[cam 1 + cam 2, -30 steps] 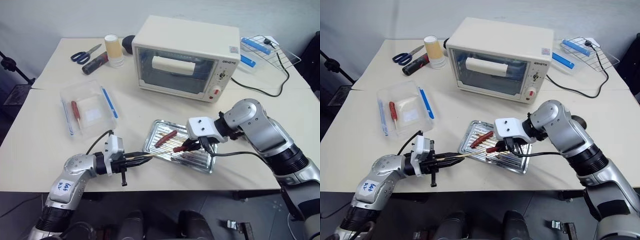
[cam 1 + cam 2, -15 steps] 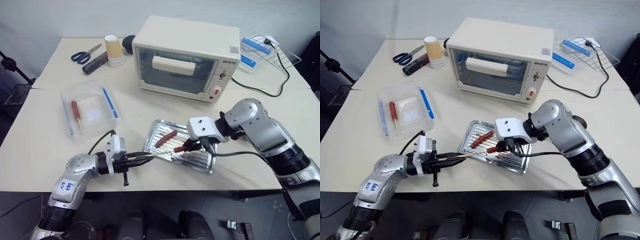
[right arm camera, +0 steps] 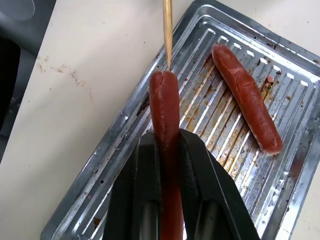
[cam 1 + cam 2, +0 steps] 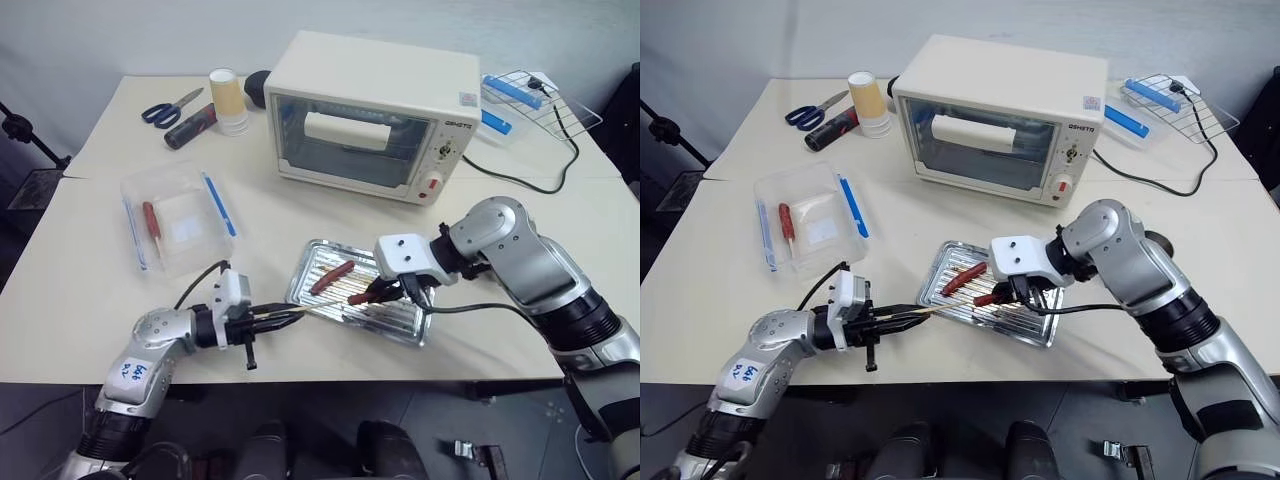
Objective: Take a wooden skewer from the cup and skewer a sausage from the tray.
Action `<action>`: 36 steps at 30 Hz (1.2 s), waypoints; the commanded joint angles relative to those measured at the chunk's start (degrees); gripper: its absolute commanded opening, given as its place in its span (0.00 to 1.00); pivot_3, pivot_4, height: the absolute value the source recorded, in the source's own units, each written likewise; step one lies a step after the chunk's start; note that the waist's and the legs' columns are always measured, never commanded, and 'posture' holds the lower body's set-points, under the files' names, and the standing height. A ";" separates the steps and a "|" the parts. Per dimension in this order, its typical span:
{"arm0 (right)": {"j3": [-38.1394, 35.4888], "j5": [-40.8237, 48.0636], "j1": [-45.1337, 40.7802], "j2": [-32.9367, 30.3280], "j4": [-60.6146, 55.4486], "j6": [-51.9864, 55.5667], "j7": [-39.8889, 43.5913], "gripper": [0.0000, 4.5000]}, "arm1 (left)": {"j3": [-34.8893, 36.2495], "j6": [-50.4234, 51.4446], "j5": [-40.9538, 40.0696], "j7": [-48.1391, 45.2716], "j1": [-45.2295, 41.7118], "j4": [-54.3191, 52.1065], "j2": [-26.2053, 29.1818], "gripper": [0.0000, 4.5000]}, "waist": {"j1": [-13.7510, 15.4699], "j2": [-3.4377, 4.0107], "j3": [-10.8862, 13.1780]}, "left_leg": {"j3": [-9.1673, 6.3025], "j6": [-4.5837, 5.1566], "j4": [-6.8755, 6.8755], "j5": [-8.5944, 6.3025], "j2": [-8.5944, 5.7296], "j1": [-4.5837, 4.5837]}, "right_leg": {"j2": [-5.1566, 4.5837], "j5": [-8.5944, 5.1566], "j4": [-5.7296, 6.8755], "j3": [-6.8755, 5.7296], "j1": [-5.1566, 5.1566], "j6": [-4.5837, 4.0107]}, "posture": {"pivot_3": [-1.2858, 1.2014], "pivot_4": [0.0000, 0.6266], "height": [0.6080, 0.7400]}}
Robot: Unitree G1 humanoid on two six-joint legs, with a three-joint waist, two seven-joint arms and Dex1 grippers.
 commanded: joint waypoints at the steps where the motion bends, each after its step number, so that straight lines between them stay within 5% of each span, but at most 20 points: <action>1: -0.66 0.68 0.32 -0.44 -2.08 0.16 0.22 0.05 | 0.25 -0.17 -1.44 -1.10 -0.01 -2.13 0.22 0.00 | -0.01 0.00 0.00 | 0.00 0.00 0.00 0.00 0.00 0.00 | 0.00 0.00 0.00 0.00 0.00 0.00 | 0.52 0.24 1.00; 36: -0.95 0.07 -0.73 -0.25 -0.23 -0.37 0.52 0.05 | -0.55 0.49 -0.58 -0.19 0.11 -1.79 -0.11 0.00 | 0.00 0.00 0.00 | 0.00 0.00 0.01 0.00 0.00 0.00 | 0.00 0.00 0.01 0.00 0.00 0.00 | 0.52 0.24 1.00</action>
